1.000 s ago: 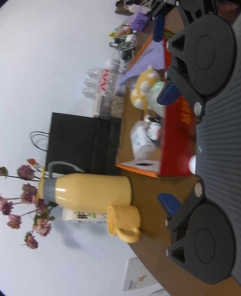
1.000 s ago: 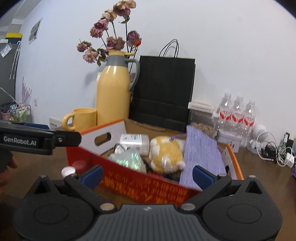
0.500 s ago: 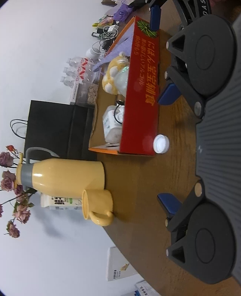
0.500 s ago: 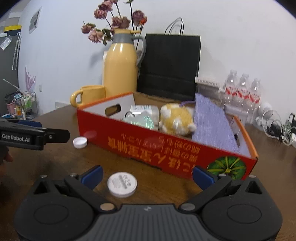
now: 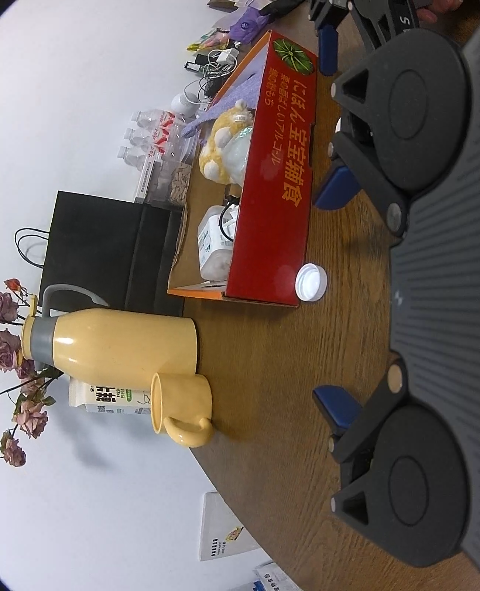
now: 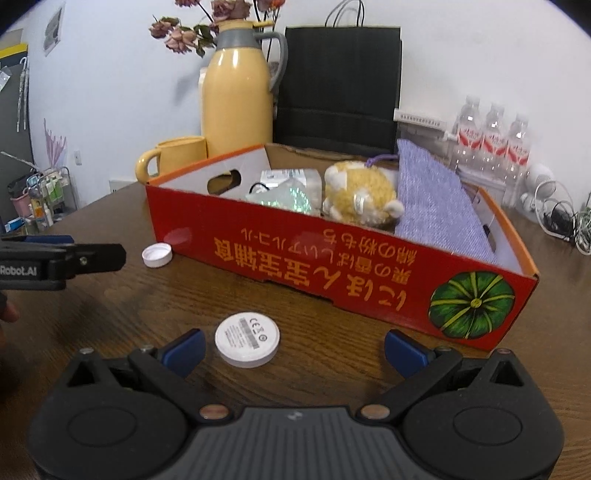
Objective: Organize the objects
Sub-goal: 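Grasp the white round disc with the right tool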
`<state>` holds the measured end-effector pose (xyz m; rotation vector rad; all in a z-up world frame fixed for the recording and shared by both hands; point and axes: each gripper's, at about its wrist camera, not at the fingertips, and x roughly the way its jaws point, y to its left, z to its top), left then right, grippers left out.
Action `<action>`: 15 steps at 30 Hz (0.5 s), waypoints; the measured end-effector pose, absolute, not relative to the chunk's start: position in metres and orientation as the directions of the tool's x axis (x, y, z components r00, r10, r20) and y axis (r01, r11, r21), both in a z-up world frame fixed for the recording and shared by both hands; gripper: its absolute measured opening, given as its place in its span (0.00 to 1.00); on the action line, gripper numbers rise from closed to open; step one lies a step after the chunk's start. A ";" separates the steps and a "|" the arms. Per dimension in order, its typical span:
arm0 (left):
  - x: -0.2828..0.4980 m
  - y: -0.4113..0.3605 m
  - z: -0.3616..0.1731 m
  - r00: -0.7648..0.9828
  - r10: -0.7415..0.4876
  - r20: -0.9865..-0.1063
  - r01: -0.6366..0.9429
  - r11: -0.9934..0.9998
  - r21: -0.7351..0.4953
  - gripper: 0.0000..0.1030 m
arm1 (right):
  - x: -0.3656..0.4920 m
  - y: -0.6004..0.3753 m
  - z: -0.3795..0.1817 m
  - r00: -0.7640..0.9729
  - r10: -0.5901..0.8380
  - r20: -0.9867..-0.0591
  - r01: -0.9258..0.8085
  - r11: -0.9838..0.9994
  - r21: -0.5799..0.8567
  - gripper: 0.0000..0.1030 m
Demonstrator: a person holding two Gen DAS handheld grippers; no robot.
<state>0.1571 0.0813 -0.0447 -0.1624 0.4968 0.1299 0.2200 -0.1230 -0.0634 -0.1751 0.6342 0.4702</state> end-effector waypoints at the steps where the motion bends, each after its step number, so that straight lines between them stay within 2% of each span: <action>1: 0.157 0.081 -0.045 0.870 0.085 -0.485 -0.164 0.978 -0.125 1.00 | 0.222 -0.122 -0.065 0.698 0.365 -0.616 -0.473 0.881 -0.014 1.00; 7: 0.157 0.082 -0.045 0.870 0.081 -0.486 -0.163 0.978 -0.129 1.00 | 0.229 -0.115 -0.067 0.673 0.377 -0.636 -0.480 0.877 0.012 0.96; 12: 0.158 0.081 -0.046 0.866 0.085 -0.492 -0.169 0.977 -0.128 1.00 | 0.227 -0.111 -0.065 0.677 0.397 -0.620 -0.495 0.869 0.017 0.80; 15: 0.159 0.082 -0.047 0.863 0.084 -0.498 -0.170 0.977 -0.128 1.00 | 0.224 -0.110 -0.064 0.670 0.423 -0.610 -0.521 0.854 0.020 0.65</action>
